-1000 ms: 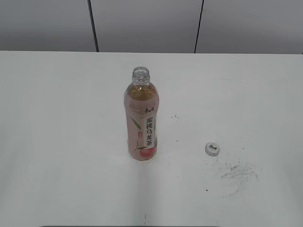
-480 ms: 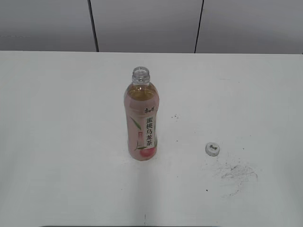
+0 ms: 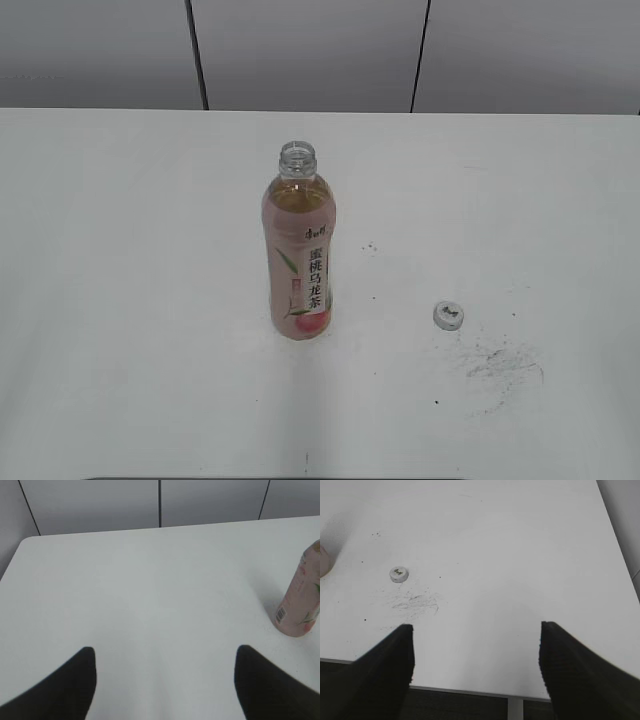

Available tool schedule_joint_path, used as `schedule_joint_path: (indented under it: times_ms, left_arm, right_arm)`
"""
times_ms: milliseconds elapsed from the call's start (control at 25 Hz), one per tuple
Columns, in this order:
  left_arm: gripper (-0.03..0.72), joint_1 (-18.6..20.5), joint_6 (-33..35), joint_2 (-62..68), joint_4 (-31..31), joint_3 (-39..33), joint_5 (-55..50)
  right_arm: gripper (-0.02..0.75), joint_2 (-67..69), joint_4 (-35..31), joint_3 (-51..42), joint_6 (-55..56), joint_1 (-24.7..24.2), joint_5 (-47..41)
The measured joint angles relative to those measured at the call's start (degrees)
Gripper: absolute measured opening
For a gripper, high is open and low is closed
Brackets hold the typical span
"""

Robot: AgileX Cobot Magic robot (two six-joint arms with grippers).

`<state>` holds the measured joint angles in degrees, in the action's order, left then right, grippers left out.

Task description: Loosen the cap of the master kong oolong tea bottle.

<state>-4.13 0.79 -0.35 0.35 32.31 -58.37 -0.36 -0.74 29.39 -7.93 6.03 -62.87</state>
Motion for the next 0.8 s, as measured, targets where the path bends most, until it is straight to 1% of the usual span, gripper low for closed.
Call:
schedule_joint_path:
  times_ms: [800]
  left_arm:
    - [0.509,0.0,0.1,0.0,0.0,-0.1,-0.1]
  right_arm:
    - [0.585,0.0,0.0,0.0,0.0,0.0,0.0]
